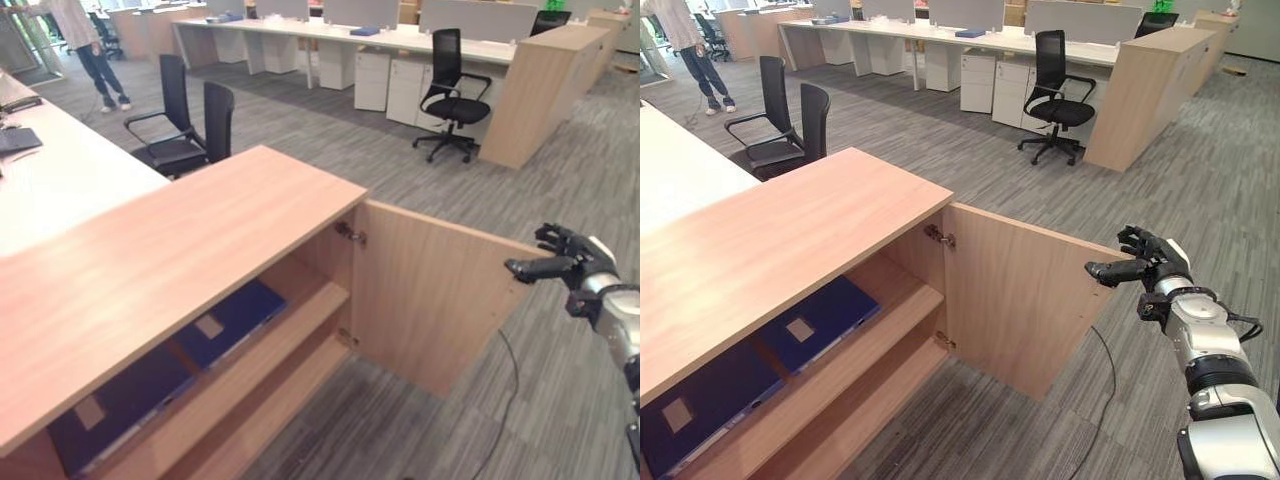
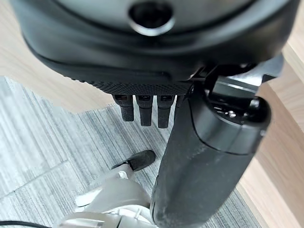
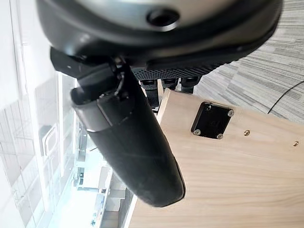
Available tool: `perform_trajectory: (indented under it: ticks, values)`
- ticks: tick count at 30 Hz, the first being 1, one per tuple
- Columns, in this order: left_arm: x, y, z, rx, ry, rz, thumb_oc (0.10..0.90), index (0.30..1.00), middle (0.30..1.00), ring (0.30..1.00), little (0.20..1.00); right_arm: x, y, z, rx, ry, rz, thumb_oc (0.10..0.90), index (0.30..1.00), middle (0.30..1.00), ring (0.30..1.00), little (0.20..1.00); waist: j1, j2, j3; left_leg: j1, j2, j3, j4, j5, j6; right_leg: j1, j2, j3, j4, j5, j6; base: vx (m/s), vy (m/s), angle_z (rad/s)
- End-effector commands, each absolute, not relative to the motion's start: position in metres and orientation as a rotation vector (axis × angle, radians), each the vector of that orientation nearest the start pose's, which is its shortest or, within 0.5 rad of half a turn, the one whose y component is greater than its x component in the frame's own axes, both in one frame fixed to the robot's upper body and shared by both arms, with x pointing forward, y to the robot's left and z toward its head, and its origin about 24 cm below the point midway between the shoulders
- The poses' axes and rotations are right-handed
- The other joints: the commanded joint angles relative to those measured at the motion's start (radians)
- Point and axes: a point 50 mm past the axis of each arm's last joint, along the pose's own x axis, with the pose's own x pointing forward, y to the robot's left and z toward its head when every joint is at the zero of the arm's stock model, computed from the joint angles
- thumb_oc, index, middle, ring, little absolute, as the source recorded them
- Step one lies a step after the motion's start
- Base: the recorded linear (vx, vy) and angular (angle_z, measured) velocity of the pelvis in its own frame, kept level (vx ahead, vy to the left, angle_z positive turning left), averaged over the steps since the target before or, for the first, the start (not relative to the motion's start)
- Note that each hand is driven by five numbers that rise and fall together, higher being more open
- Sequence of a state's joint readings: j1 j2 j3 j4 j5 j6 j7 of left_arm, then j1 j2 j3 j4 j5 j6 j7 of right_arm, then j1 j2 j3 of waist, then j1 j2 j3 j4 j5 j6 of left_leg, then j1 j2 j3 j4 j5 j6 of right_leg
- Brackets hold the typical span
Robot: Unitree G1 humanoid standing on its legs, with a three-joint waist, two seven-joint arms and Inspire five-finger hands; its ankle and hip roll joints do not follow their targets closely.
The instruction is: Put the empty folder in the office cabinet
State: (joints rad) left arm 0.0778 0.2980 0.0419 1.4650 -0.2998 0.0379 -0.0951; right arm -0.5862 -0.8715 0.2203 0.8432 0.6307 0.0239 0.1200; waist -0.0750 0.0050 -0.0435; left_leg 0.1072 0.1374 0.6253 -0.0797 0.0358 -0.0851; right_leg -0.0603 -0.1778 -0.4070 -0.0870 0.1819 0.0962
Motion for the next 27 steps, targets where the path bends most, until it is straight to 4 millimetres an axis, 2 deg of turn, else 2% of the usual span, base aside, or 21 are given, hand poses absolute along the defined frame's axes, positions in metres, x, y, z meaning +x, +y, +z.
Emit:
perform_trajectory:
  ticks: [1,2,3,4,5,6,7,8,10,11,12,13,14,15,16,18,19,20,22,23,27]
  values:
    - [0.008,0.284,-0.158,-0.047,1.473,0.42,0.8,0.9,0.9,0.9,0.9,0.365,-0.291,0.185,-0.174,-0.124,0.032,0.8,0.9,0.9,0.9,0.9,0.019,-0.049,0.013,0.037,-0.021,-0.083,-0.008,-0.066,-0.026,0.061,0.012,-0.034,0.0,-0.106,0.06,0.0,0.0,0.0]
    - [0.008,0.284,-0.158,-0.048,1.473,0.42,0.8,0.9,0.9,0.9,0.9,0.365,-0.291,0.185,-0.174,-0.123,0.032,0.8,0.9,0.9,0.9,0.9,0.019,-0.048,0.012,0.037,-0.021,-0.083,-0.008,-0.066,-0.026,0.061,0.013,-0.034,0.0,-0.106,0.06,0.0,-0.012,-0.05]
    - [0.009,0.283,-0.158,-0.05,1.471,0.412,0.8,0.9,0.9,0.9,0.9,0.366,-0.27,0.185,-0.213,-0.127,0.145,0.8,0.9,0.9,0.9,0.9,0.017,-0.047,0.013,0.038,-0.021,-0.08,-0.007,-0.065,-0.026,0.062,0.014,-0.034,0.0,-0.107,0.059,0.0,-0.003,-0.06]
    - [0.01,0.283,-0.158,-0.053,1.468,0.406,0.8,0.9,0.9,0.9,0.9,0.366,-0.26,0.182,-0.242,-0.117,0.202,0.8,0.9,0.9,0.9,0.9,0.017,-0.047,0.012,0.039,-0.021,-0.079,-0.008,-0.065,-0.026,0.062,0.015,-0.035,0.0,-0.108,0.058,0.0,-0.003,-0.04]
    - [0.01,0.283,-0.158,-0.054,1.469,0.406,0.8,0.9,0.9,0.9,0.9,0.366,-0.26,0.182,-0.243,-0.116,0.202,0.8,0.9,0.9,0.9,0.9,0.016,-0.046,0.011,0.039,-0.021,-0.079,-0.008,-0.065,-0.026,0.062,0.015,-0.035,0.0,-0.108,0.058,-0.01,0.003,-0.06]
    - [0.011,0.282,-0.159,-0.062,1.464,0.396,0.8,0.9,0.9,0.9,0.9,0.365,-0.246,0.172,-0.322,-0.067,0.299,0.8,0.9,0.9,0.9,0.9,0.017,-0.047,0.011,0.039,-0.021,-0.078,-0.007,-0.064,-0.028,0.063,0.015,-0.037,0.0,-0.11,0.057,-0.01,0.005,-0.08]
    - [0.013,0.281,-0.159,-0.064,1.461,0.382,0.8,0.9,0.9,0.9,0.9,0.364,-0.24,0.168,-0.411,-0.036,0.342,0.8,0.9,0.9,0.9,0.9,0.016,-0.049,0.011,0.04,-0.021,-0.079,-0.007,-0.064,-0.029,0.064,0.015,-0.037,0.0,-0.111,0.056,-0.01,0.005,-0.1]
    - [0.013,0.28,-0.159,-0.065,1.461,0.382,0.8,0.9,0.9,0.9,0.9,0.365,-0.24,0.168,-0.413,-0.036,0.343,0.8,0.9,0.9,0.9,0.9,0.015,-0.048,0.011,0.04,-0.02,-0.079,-0.007,-0.064,-0.029,0.064,0.015,-0.037,0.0,-0.111,0.056,-0.01,0.003,-0.1]
    - [0.026,0.28,-0.158,-0.067,1.426,0.359,0.8,0.9,0.9,0.9,0.9,0.361,-0.225,0.149,-0.644,0.083,0.481,0.8,0.9,0.9,0.9,0.9,0.01,-0.054,0.013,0.04,-0.02,-0.081,-0.006,-0.065,-0.031,0.064,0.016,-0.038,0.0,-0.111,0.056,-0.02,0.008,-0.06]
    - [0.026,0.28,-0.159,-0.068,1.426,0.359,0.8,0.9,0.9,0.9,0.9,0.361,-0.225,0.149,-0.645,0.083,0.482,0.8,0.9,0.9,0.9,0.9,0.009,-0.053,0.013,0.04,-0.02,-0.081,-0.006,-0.065,-0.031,0.064,0.016,-0.038,0.0,-0.111,0.056,0.0,0.0,0.0]
    - [0.029,0.28,-0.158,-0.069,1.421,0.35,0.8,0.9,0.9,0.9,0.9,0.359,-0.222,0.14,-0.694,0.129,0.529,0.8,0.9,0.9,0.9,0.9,0.007,-0.054,0.013,0.04,-0.02,-0.083,-0.006,-0.066,-0.031,0.064,0.016,-0.039,0.0,-0.111,0.056,0.0,0.0,0.0]
    - [0.057,0.278,-0.156,-0.083,1.314,0.339,0.8,0.9,0.9,0.9,0.9,0.352,-0.214,0.116,-0.789,0.247,0.64,0.8,0.9,0.9,0.9,0.9,0.005,-0.059,0.015,0.038,-0.02,-0.087,-0.005,-0.066,-0.031,0.063,0.015,-0.038,0.0,-0.11,0.055,0.0,0.0,0.0]
    - [0.057,0.277,-0.157,-0.086,1.312,0.339,0.8,0.9,0.9,0.9,0.9,0.352,-0.214,0.116,-0.791,0.247,0.641,0.8,0.9,0.9,0.9,0.9,0.003,-0.057,0.016,0.038,-0.019,-0.088,-0.005,-0.066,-0.031,0.063,0.015,-0.039,0.0,-0.11,0.056,0.0,0.0,0.0]
    - [0.063,0.27,-0.158,-0.077,1.325,0.285,0.8,0.9,0.9,0.9,0.9,0.35,-0.21,0.107,-0.846,0.329,0.714,0.8,0.9,0.9,0.9,0.9,0.003,-0.059,0.016,0.037,-0.019,-0.09,-0.004,-0.066,-0.029,0.062,0.016,-0.038,0.0,-0.111,0.054,-0.03,0.019,-0.01]
    - [0.058,0.266,-0.16,-0.081,1.343,0.274,0.8,0.9,0.9,0.9,0.9,0.342,-0.194,0.109,-0.852,0.35,0.845,0.8,0.9,0.9,0.9,0.9,0.004,-0.061,0.022,0.032,-0.019,-0.094,-0.003,-0.065,-0.029,0.058,0.016,-0.037,0.0,-0.114,0.052,-0.05,0.028,-0.03]
    - [0.056,0.266,-0.16,-0.089,1.346,0.27,0.8,0.9,0.9,0.9,0.9,0.336,-0.191,0.111,-0.85,0.359,0.897,0.8,0.9,0.9,0.9,0.9,0.002,-0.059,0.024,0.03,-0.019,-0.095,-0.003,-0.065,-0.029,0.055,0.016,-0.037,0.0,-0.113,0.052,-0.04,0.025,-0.01]
    - [0.056,0.267,-0.16,-0.097,1.348,0.265,0.8,0.9,0.9,0.9,0.9,0.323,-0.178,0.111,-0.82,0.37,1.024,0.8,0.9,0.9,0.9,0.9,-0.001,-0.061,0.029,0.026,-0.019,-0.095,-0.003,-0.064,-0.03,0.051,0.015,-0.036,0.0,-0.111,0.053,-0.03,0.018,0.04]
    - [0.056,0.266,-0.16,-0.098,1.348,0.263,0.8,0.9,0.9,0.9,0.9,0.322,-0.179,0.111,-0.82,0.372,1.023,0.8,0.9,0.9,0.9,0.9,-0.001,-0.059,0.028,0.025,-0.019,-0.095,-0.003,-0.064,-0.03,0.051,0.015,-0.036,0.0,-0.111,0.053,-0.04,0.027,0.01]
    - [0.051,0.272,-0.159,-0.089,1.353,0.276,0.8,0.9,0.9,0.9,0.9,0.296,-0.154,0.112,-0.693,0.396,1.234,0.8,0.9,0.9,0.9,0.9,0.002,-0.062,0.032,0.022,-0.02,-0.098,-0.003,-0.064,-0.031,0.048,0.014,-0.039,0.0,-0.11,0.054,-0.03,0.02,-0.05]
    - [0.05,0.272,-0.159,-0.09,1.354,0.275,0.8,0.9,0.9,0.9,0.9,0.295,-0.154,0.112,-0.692,0.397,1.233,0.8,0.9,0.9,0.9,0.9,0.002,-0.061,0.032,0.022,-0.02,-0.098,-0.003,-0.064,-0.031,0.048,0.014,-0.039,0.0,-0.11,0.054,-0.03,0.017,-0.02]
    - [0.047,0.272,-0.159,-0.07,1.344,0.273,0.8,0.9,0.9,0.9,0.9,0.27,-0.127,0.121,-0.528,0.351,1.411,0.8,0.9,0.9,0.9,0.9,0.02,-0.066,0.033,0.019,-0.017,-0.104,-0.001,-0.063,-0.029,0.05,0.011,-0.047,0.001,-0.108,0.053,-0.03,0.01,0.1]
